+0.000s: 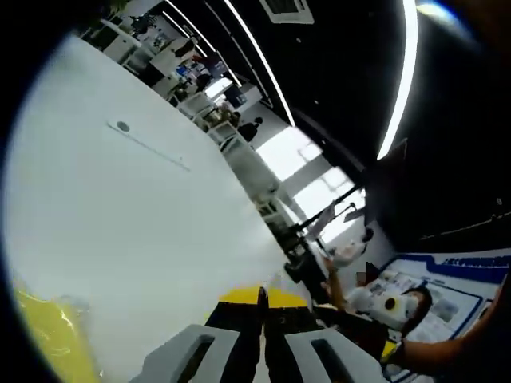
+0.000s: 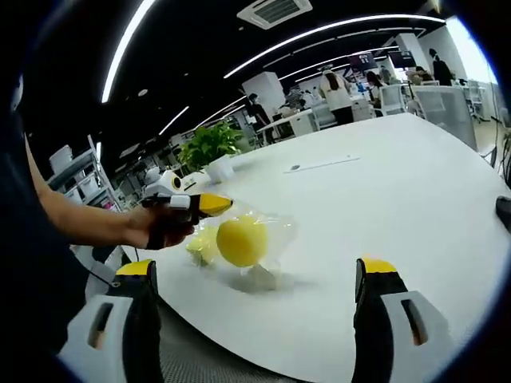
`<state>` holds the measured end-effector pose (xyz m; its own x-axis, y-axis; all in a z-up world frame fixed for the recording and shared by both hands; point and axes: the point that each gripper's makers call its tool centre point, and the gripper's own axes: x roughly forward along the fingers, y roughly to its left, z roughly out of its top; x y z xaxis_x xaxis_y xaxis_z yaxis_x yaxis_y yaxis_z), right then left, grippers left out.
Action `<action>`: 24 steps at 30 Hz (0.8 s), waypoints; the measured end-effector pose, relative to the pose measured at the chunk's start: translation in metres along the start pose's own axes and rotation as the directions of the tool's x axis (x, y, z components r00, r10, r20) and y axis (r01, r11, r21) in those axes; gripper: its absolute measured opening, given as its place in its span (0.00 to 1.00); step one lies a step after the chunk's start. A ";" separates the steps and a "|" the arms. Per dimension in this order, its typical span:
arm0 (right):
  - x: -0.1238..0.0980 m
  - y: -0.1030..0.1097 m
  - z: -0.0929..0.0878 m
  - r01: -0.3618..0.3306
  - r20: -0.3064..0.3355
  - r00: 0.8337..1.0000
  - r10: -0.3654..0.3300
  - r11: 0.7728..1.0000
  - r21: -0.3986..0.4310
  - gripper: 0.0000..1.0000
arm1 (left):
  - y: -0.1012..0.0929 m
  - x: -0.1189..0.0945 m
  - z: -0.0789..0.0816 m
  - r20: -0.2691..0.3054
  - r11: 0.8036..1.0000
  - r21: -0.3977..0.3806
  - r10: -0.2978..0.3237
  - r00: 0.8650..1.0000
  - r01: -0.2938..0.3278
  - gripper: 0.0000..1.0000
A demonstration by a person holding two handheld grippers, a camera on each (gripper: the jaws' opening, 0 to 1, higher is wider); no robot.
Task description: Compare the silicone blocks by pressing each to a similar depth, holding the contact briefly, and releasing to observe deformation and rebound differences across the visible hardness samples.
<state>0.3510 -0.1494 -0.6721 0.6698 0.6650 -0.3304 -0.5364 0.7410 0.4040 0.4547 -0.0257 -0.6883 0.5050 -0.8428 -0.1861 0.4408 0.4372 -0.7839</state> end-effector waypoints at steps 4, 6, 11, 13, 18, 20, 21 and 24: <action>0.001 0.000 0.002 0.005 0.010 1.000 -0.005 1.000 0.001 0.96 | 0.022 0.005 0.000 -0.018 0.994 0.082 0.072 0.997 -0.070 0.00; 0.002 0.000 -0.002 0.010 -0.001 1.000 -0.010 1.000 0.007 0.96 | 0.035 0.007 -0.001 -0.016 0.992 0.089 0.095 0.995 -0.094 0.00; -0.001 0.001 0.001 0.016 -0.001 1.000 -0.016 1.000 0.001 0.96 | 0.060 0.008 -0.006 -0.020 0.979 0.117 0.173 0.985 -0.169 0.00; -0.002 0.000 0.002 0.021 0.001 1.000 -0.021 1.000 -0.005 0.96 | 0.068 0.008 -0.009 -0.031 0.976 0.115 0.189 0.981 -0.184 0.00; -0.003 -0.004 -0.003 0.033 -0.013 0.999 -0.033 0.999 0.001 0.96 | 0.090 0.005 -0.012 -0.037 0.958 0.106 0.272 0.962 -0.267 0.00; -0.005 -0.002 -0.002 0.032 -0.008 0.999 -0.032 0.999 0.000 0.96 | 0.092 0.005 -0.014 -0.043 0.955 0.081 0.290 0.956 -0.286 0.00; -0.005 -0.002 -0.002 0.032 -0.006 0.999 -0.032 0.999 0.000 0.96 | 0.096 0.005 -0.015 -0.049 0.948 0.104 0.308 0.950 -0.302 0.00; -0.006 -0.001 -0.002 0.034 -0.009 0.999 -0.034 0.999 -0.001 0.96 | 0.098 0.005 -0.016 -0.051 0.942 0.122 0.322 0.945 -0.314 0.00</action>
<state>0.3466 -0.1542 -0.6725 0.6833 0.6401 -0.3512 -0.5139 0.7634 0.3913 0.4882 0.0080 -0.7752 0.5817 -0.6719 -0.4584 0.3469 0.7147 -0.6074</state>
